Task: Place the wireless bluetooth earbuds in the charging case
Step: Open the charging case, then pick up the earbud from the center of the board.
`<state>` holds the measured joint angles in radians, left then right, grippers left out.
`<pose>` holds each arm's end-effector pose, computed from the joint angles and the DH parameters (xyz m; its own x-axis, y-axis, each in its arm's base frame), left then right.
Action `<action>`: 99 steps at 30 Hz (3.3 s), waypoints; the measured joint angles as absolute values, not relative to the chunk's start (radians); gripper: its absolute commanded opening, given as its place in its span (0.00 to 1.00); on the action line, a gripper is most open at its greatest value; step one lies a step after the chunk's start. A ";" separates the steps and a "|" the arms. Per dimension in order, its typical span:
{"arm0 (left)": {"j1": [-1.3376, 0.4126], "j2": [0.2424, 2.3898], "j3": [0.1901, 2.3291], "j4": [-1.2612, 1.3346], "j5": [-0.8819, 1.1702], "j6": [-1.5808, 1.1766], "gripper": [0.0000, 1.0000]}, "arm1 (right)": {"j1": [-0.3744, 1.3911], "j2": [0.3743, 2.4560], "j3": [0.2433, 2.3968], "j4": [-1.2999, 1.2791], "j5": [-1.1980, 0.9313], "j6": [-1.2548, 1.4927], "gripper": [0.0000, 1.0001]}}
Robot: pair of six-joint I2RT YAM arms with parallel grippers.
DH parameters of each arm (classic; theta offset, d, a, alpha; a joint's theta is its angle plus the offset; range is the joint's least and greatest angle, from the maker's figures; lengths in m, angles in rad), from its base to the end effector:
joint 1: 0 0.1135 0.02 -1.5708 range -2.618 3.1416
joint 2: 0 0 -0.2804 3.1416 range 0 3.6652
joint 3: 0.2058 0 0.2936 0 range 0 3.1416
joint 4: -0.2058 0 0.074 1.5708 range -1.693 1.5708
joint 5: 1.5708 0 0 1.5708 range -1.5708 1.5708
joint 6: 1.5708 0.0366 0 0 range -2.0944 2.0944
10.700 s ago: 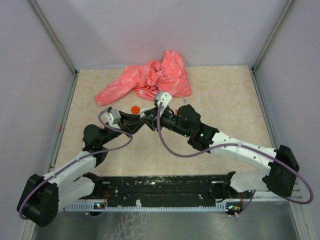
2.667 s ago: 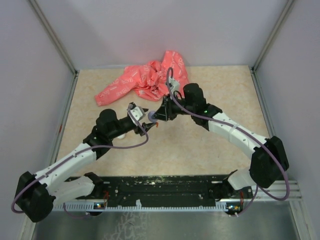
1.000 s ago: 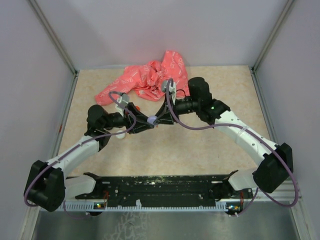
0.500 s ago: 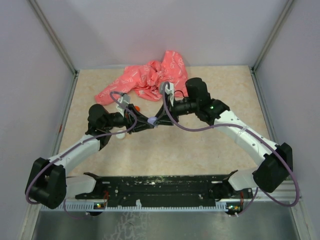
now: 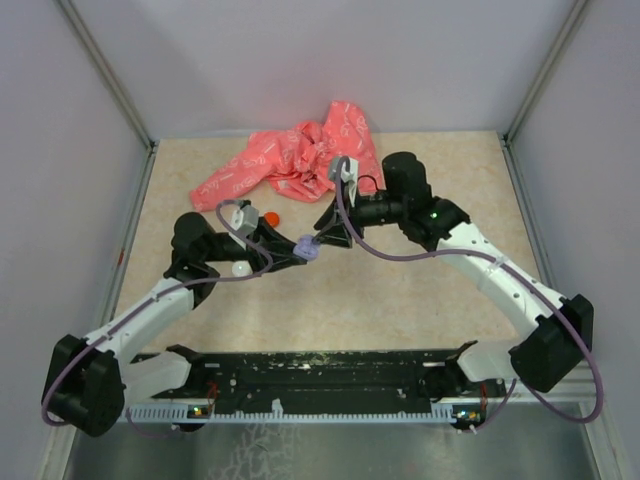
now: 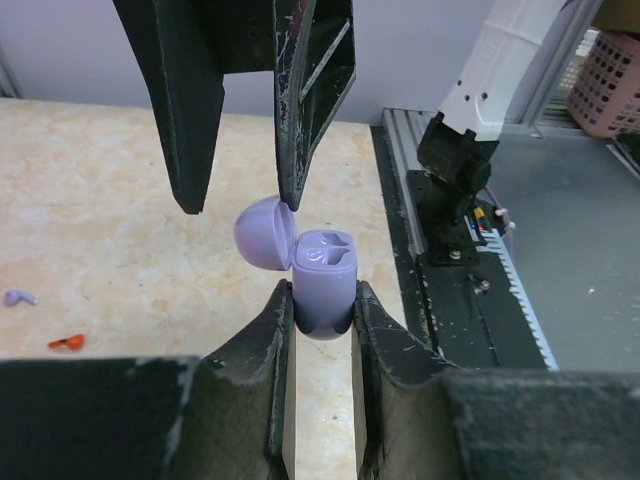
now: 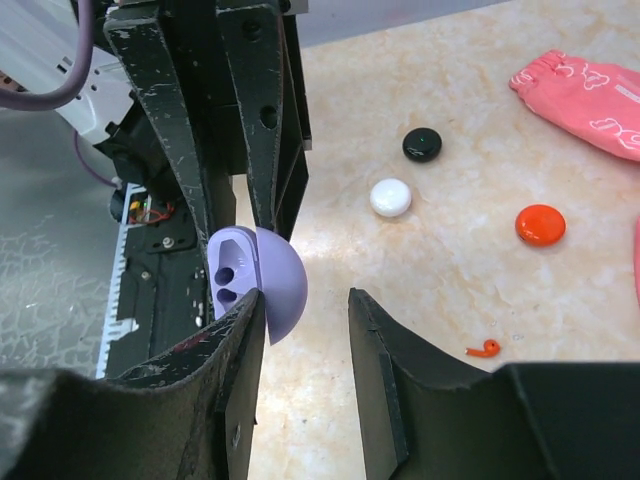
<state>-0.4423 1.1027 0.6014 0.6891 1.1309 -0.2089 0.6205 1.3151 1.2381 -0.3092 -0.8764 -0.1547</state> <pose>0.2229 -0.1422 0.2950 -0.0393 -0.0791 -0.9961 0.9992 -0.0123 -0.0385 0.2525 0.2150 0.3858 -0.1562 -0.2328 -0.9599 -0.9871 0.0717 0.1433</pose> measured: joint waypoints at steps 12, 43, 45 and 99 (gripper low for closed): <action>-0.443 1.077 0.549 0.710 1.073 -0.136 0.00 | 0.612 1.310 1.238 -0.301 -0.844 -0.117 0.40; -0.443 0.915 0.454 0.558 0.404 0.020 0.00 | 0.611 1.774 1.245 -0.327 -0.042 0.161 0.39; -0.443 0.916 0.456 0.550 0.404 0.021 0.00 | 0.606 1.798 1.246 -0.312 -0.018 0.171 0.39; -0.443 0.951 0.480 0.522 0.464 -0.001 0.00 | 0.689 2.114 1.558 -0.466 0.106 0.246 0.33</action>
